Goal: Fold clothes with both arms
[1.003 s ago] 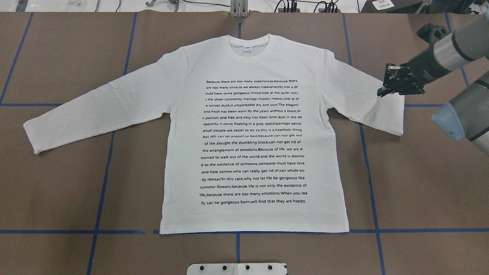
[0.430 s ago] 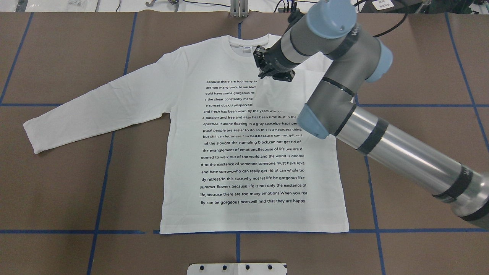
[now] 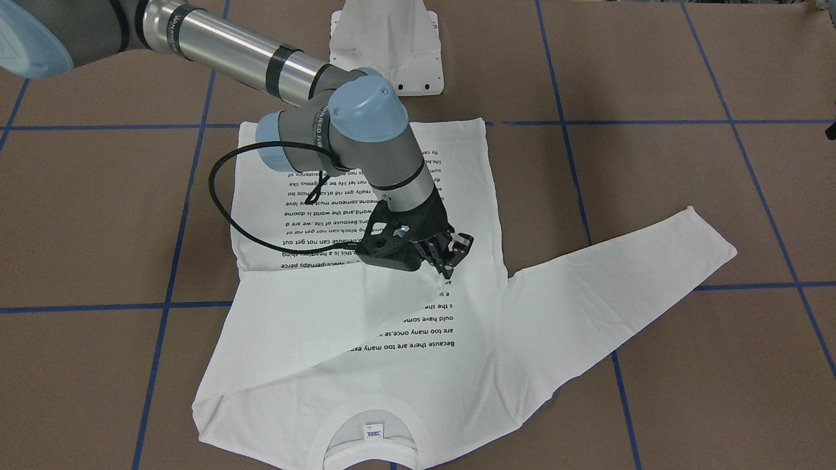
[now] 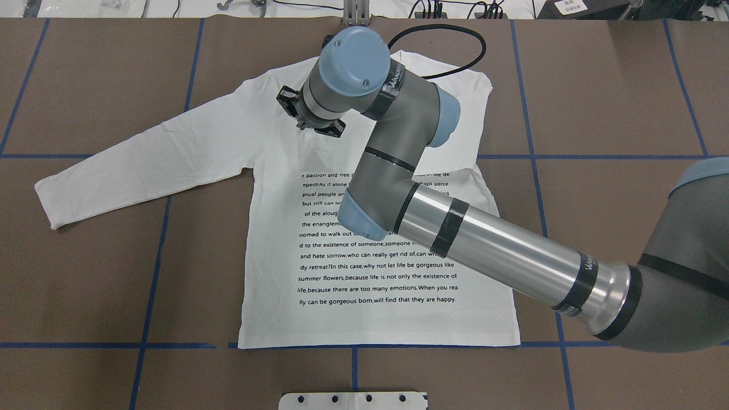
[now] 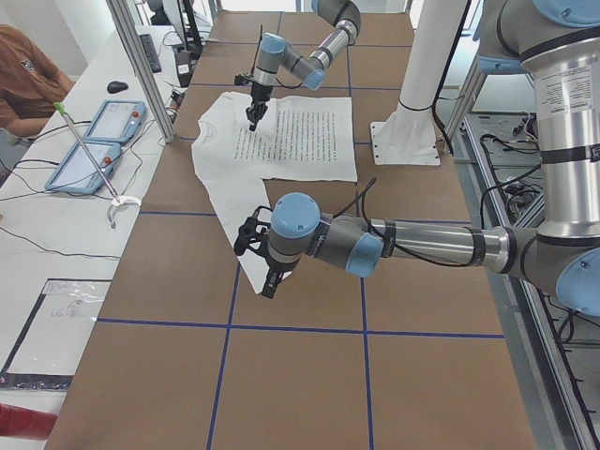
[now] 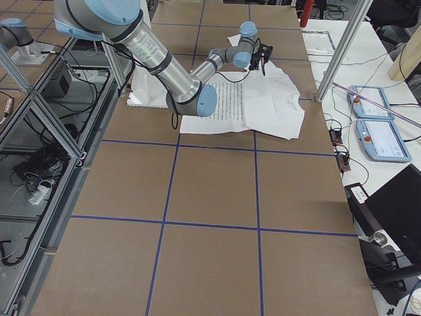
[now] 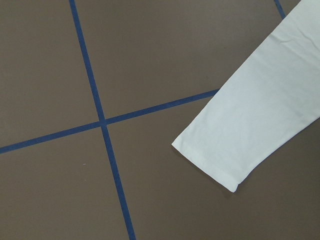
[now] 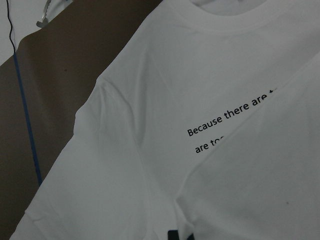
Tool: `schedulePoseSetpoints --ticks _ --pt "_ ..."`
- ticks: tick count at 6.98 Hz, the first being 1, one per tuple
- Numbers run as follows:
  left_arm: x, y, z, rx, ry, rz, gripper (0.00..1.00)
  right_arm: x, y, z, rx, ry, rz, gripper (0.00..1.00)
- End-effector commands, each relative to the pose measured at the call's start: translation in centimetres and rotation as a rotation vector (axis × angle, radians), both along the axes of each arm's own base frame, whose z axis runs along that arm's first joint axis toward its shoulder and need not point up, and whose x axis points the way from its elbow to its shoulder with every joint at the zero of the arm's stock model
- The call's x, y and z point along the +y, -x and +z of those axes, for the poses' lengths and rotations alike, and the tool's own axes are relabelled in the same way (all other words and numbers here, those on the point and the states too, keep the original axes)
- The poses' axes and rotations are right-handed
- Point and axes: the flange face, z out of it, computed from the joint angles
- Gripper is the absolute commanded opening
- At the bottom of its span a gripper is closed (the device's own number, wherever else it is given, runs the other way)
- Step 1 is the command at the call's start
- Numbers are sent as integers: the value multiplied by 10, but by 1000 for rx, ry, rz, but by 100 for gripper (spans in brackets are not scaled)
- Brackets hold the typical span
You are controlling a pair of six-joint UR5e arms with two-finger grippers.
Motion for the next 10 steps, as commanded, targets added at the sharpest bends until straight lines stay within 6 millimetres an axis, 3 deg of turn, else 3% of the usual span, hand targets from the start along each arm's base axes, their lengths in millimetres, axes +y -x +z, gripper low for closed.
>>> schedulePoseSetpoints --ticks 1,4,6,8,9,10 --pt "0 0 0 0 0 0 100 26 34 -2 -11 -31 -7 0" --pt "0 -1 0 13 2 5 100 27 34 -8 -20 -38 -5 0" --pt "2 -2 2 14 8 7 100 41 47 -9 -47 -75 15 0" --pt "2 -2 1 14 6 7 100 40 49 -15 -50 -79 19 0" --pt "2 -2 1 14 6 6 100 42 53 -16 -45 -82 26 15" --pt "2 -2 1 14 8 8 100 45 57 -16 -41 -85 32 49"
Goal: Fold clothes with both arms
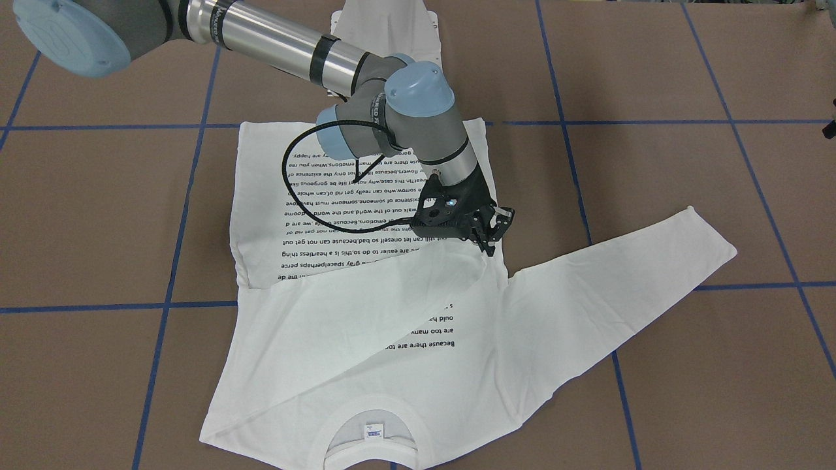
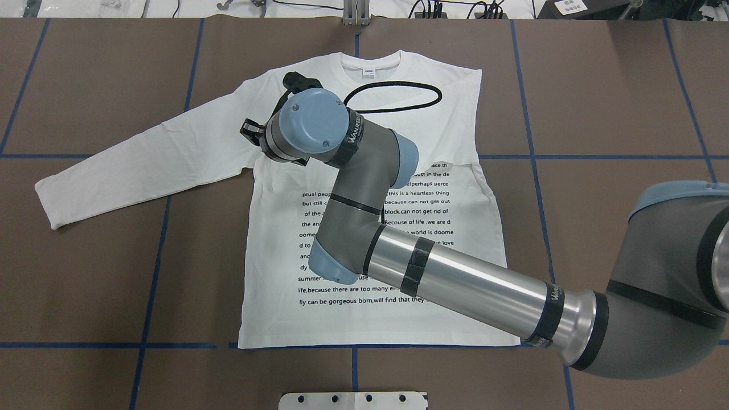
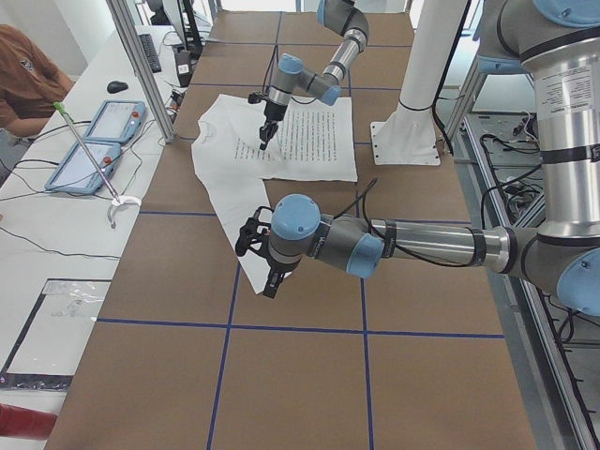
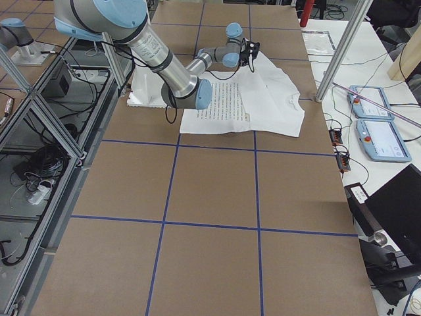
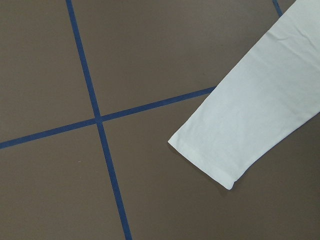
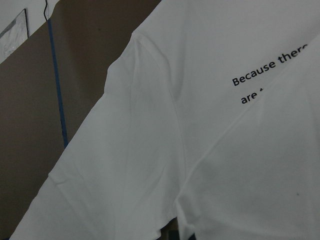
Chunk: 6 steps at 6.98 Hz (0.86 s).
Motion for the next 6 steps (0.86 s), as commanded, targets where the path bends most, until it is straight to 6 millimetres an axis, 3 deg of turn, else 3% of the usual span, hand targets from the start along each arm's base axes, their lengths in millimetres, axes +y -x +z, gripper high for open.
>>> schedulePoseSetpoints --ticks 1,2,4,5,6 --pt "0 -1 1 0 5 1 100 3 6 -2 4 -4 11 80" --pt "-1 -1 3 2 14 -3 100 5 6 -8 -4 -3 15 97" --pt "-5 -20 17 18 130 -27 100 5 2 -22 -43 42 36 98" --pt "-19 -24 35 30 178 -45 100 6 -4 -24 -57 48 41 98" --pt "-33 -47 40 50 203 -40 100 -6 -19 -22 -62 50 55 98"
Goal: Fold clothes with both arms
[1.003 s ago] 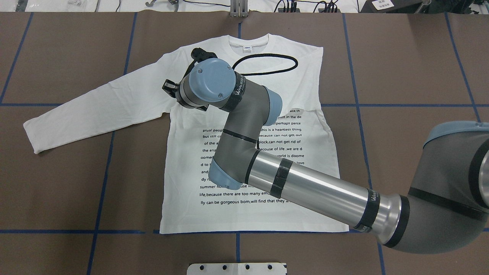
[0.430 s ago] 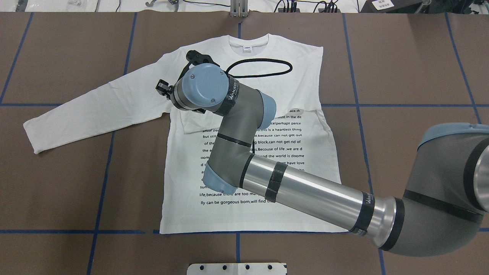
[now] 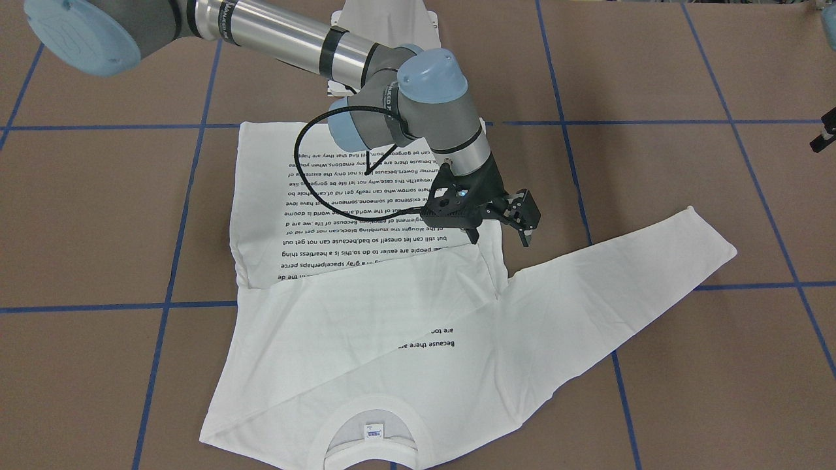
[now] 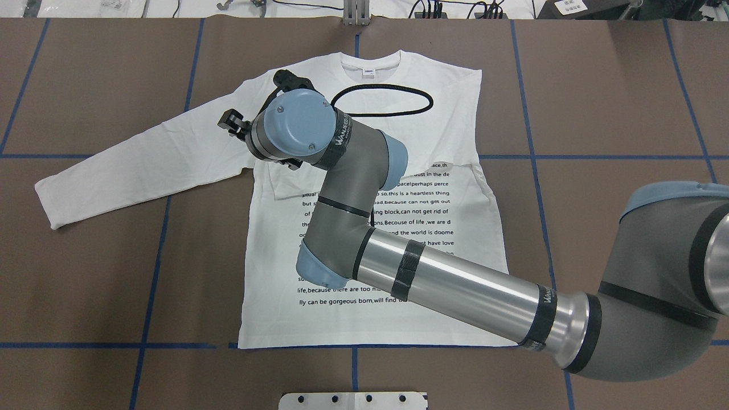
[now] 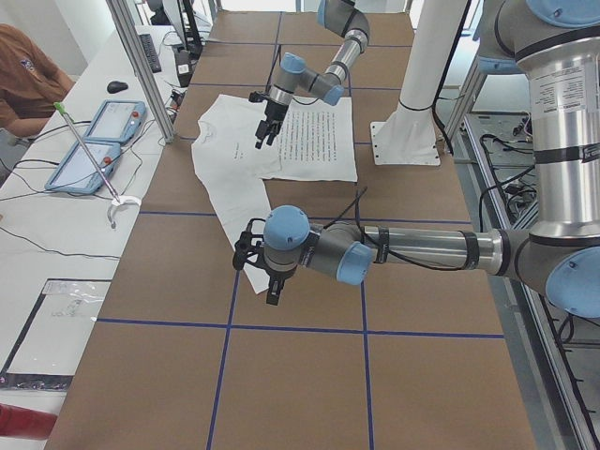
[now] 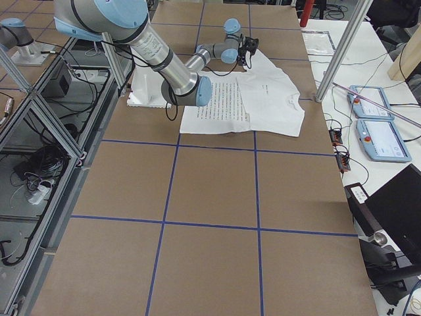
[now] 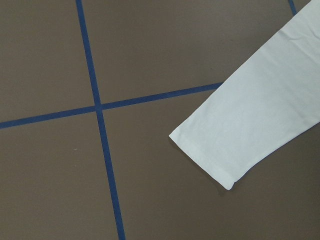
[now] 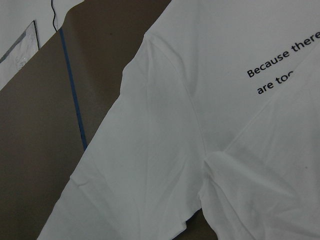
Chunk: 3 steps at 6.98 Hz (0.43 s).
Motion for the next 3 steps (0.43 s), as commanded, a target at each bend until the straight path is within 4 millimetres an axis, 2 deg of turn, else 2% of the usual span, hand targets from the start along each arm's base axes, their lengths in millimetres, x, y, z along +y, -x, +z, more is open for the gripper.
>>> schedulePoseSetpoints --ticks 1,2,3 --pt "-21 -55 24 36 67 12 100 -14 -35 20 -14 9 23 99" --pt "-31 -101 37 61 112 23 99 -22 -71 52 -21 19 15 99" --pt "-34 -115 54 83 116 14 97 -31 -103 69 -29 32 0 99"
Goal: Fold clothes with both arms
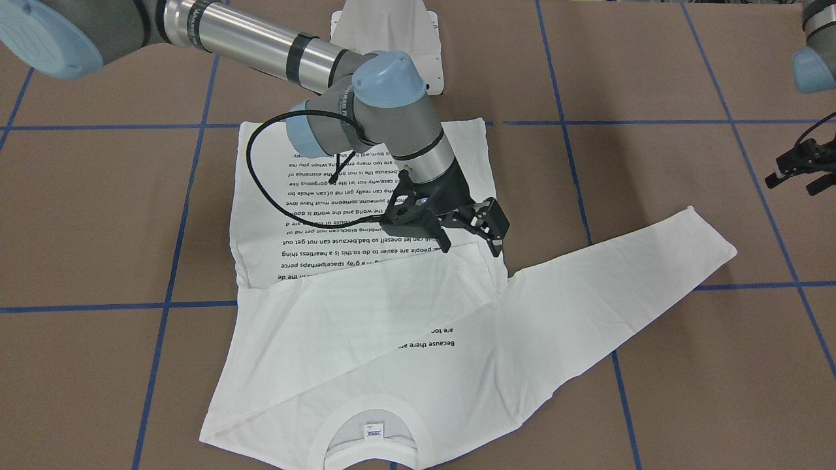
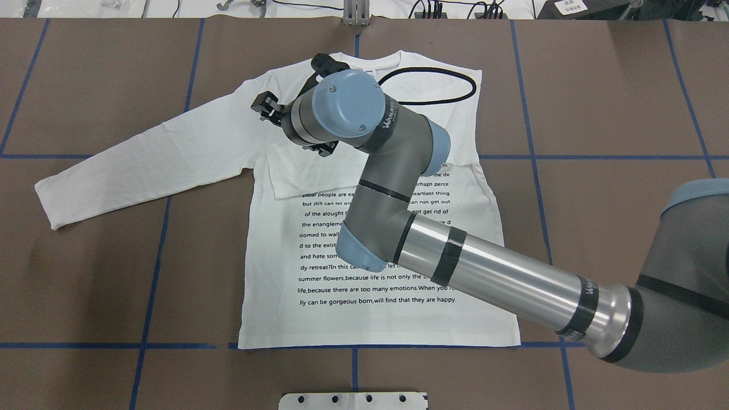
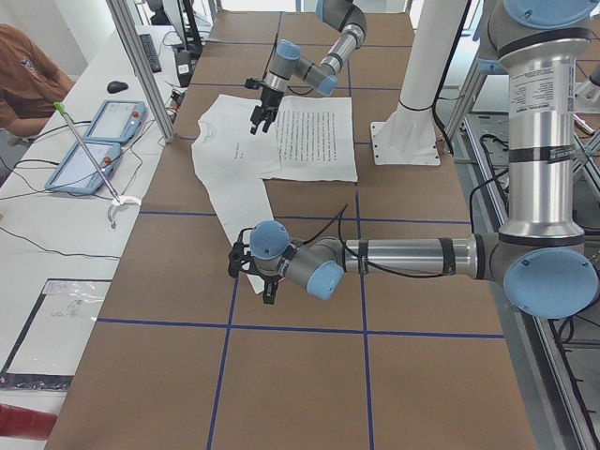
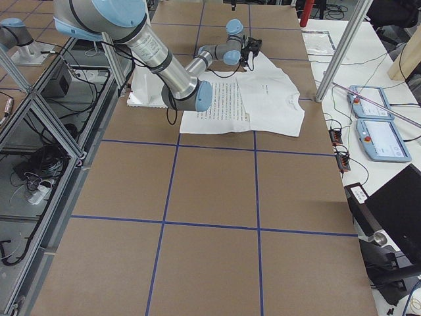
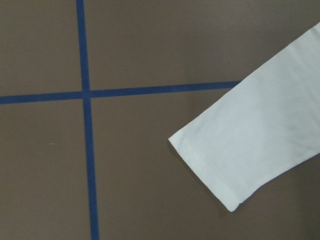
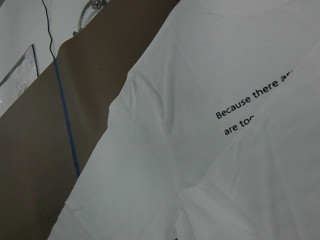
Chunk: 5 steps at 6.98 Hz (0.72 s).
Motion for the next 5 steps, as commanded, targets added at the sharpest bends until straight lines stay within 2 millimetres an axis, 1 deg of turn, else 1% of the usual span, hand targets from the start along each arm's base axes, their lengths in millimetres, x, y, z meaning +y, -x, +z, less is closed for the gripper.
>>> schedulePoseSetpoints --ticks 1,2,3,4,5 --pt "-6 -45 23 36 43 3 93 -11 -48 35 -8 20 -25 99" --pt "-20 -57 22 36 44 12 90 -10 -48 38 -6 20 -27 99" --pt "-40 -63 19 13 25 -6 90 -10 -49 39 -9 18 -27 99" --pt "-50 -72 21 -23 9 -19 89 -10 -49 40 -9 16 -28 99" --pt "-51 -75 23 -26 8 -14 86 -10 -49 43 -7 18 -28 99"
